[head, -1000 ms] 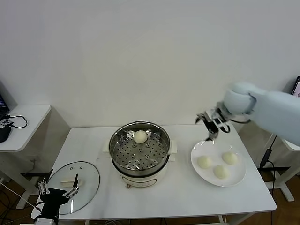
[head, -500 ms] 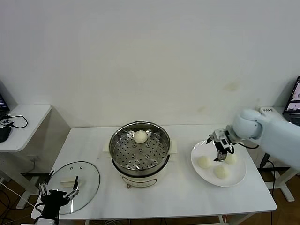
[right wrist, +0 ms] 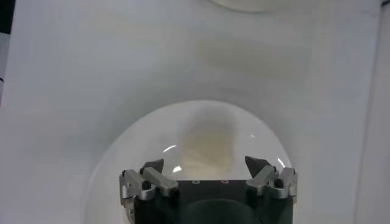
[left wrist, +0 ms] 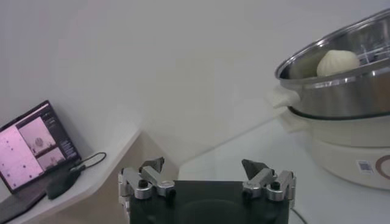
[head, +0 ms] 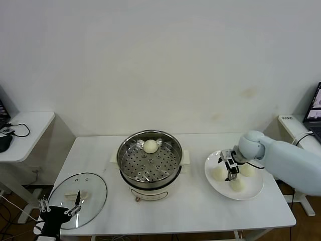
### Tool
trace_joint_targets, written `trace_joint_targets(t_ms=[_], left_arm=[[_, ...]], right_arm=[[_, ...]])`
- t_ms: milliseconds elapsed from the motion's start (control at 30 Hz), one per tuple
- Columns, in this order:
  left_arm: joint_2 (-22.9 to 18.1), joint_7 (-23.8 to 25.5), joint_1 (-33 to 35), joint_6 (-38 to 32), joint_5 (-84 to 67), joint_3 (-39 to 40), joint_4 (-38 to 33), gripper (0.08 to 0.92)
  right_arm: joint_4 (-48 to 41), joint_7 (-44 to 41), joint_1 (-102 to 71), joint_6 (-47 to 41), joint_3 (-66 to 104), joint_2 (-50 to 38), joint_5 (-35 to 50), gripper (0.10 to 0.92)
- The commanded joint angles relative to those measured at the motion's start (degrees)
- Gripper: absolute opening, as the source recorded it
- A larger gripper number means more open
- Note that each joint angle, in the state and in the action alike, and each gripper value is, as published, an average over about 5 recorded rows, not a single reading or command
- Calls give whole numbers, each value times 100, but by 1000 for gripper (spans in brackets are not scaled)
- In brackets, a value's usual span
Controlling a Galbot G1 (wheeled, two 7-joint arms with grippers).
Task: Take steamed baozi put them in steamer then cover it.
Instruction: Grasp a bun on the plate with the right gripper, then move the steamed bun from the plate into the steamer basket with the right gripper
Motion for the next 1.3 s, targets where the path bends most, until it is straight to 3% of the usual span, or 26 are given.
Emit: trace_joint_targets(t_ms=[33,333,700,1033,1300], left_arm=[[2,-1,-1,-8,-1,-9,9,823],[-13,1,-39,-7,7,-7,80,823],[-33,-3,-35,-11,6,-10,65,823],[-25,-4,-22,-16,0,-13,-12,823],[2,-1,-30,-13,4,30,-103,823]], right_arm=[[-725,7,-408,37,304,472,-260,823],[-1024,-40,-428,48,422,677,-442,808],[-898,-225,-304,-35,454,598,-394,622],[-53,-357,582,-245,217,-104,302,611],[458,-351,2421,-371,-750,-415,1184,618]])
